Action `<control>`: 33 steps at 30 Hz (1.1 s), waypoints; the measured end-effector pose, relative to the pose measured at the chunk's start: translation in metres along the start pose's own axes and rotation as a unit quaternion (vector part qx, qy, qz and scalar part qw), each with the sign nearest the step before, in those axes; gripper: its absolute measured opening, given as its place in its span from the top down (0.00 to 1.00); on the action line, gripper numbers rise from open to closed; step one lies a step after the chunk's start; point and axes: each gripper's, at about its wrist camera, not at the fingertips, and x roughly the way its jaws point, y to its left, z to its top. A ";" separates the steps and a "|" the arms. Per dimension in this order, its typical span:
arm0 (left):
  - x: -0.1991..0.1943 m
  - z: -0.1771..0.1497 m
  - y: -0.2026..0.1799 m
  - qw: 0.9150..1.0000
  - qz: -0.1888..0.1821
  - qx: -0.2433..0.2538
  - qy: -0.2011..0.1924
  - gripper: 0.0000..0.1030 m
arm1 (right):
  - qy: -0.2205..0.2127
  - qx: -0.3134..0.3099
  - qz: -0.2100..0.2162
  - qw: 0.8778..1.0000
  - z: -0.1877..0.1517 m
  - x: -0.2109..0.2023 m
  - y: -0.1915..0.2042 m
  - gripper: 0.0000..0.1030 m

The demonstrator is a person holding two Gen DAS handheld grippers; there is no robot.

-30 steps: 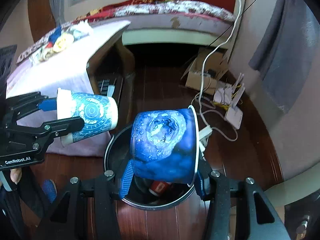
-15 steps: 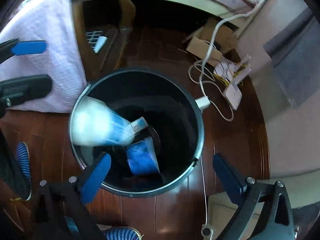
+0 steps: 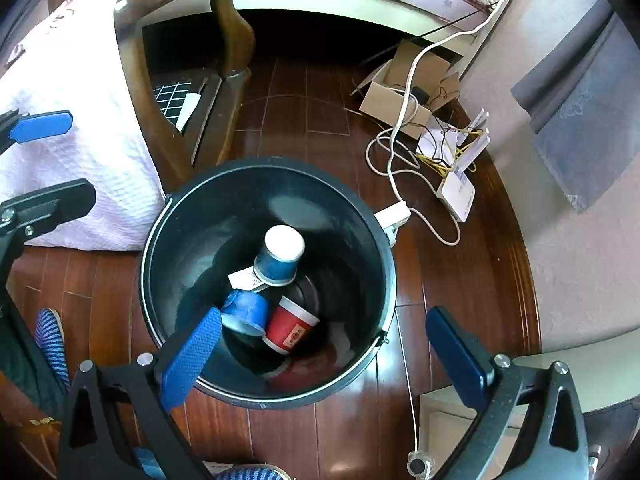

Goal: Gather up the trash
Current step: 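Move both tools back from the bin toward the bed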

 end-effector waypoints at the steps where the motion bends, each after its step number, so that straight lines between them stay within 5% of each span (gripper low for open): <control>1: -0.003 0.000 0.000 1.000 0.000 0.001 -0.003 0.01 | -0.002 0.002 0.001 1.000 0.001 -0.002 0.000 0.00; 22: -0.075 0.023 0.055 0.994 0.070 -0.020 -0.084 0.01 | -0.116 0.016 0.026 0.993 0.071 -0.079 0.028 0.00; 33: -0.123 0.010 0.130 0.976 0.161 -0.073 -0.130 0.01 | -0.180 -0.006 0.067 0.981 0.130 -0.110 0.088 0.00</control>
